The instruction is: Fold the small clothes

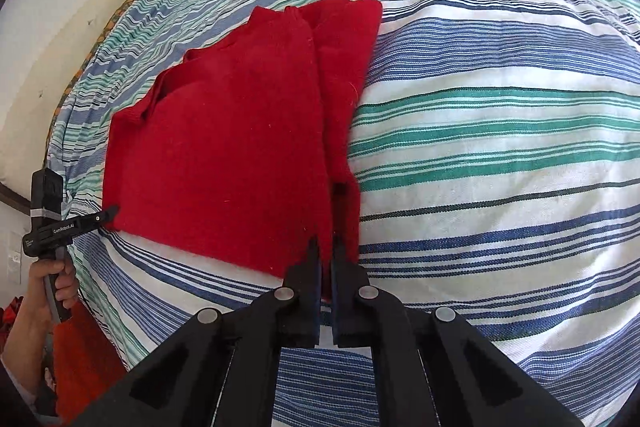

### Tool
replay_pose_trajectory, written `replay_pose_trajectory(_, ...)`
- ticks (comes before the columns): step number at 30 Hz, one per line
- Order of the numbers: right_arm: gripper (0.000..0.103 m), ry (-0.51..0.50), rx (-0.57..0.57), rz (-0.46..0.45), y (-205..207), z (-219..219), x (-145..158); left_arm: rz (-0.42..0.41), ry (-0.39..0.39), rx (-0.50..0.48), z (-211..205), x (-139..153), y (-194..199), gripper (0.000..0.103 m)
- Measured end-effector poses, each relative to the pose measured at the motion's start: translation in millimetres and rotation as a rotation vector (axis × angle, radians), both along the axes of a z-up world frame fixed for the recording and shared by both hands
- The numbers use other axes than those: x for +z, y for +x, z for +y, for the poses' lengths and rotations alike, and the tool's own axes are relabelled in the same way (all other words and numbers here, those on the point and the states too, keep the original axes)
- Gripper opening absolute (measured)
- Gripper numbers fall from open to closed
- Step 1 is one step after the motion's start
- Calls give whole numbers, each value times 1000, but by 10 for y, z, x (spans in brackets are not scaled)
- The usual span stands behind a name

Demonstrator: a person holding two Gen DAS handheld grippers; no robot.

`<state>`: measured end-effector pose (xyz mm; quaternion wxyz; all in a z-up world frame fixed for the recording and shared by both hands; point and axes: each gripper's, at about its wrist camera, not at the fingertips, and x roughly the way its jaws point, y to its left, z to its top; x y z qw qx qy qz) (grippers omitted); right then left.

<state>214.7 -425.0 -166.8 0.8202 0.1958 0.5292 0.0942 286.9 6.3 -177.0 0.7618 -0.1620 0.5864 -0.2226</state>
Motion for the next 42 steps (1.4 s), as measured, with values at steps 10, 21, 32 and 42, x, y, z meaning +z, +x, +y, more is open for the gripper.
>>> replay_pose_trajectory(10, 51, -42, 45, -172, 285, -14, 770, -136, -96, -183, -299, 603, 304, 49)
replay_pose_trajectory(21, 50, 192, 8, 1, 1765, 434, 106, -65, -158, 127, -404, 234, 1768, 50)
replay_pose_trajectory(32, 51, 149, 169, -154, 1146, 624, 573, -216, -88, -92, -459, 456, 403, 76)
replay_pose_trajectory(42, 40, -212, 157, -203, 371, 577, 650, -302, 125, -34, -475, 497, -362, 87)
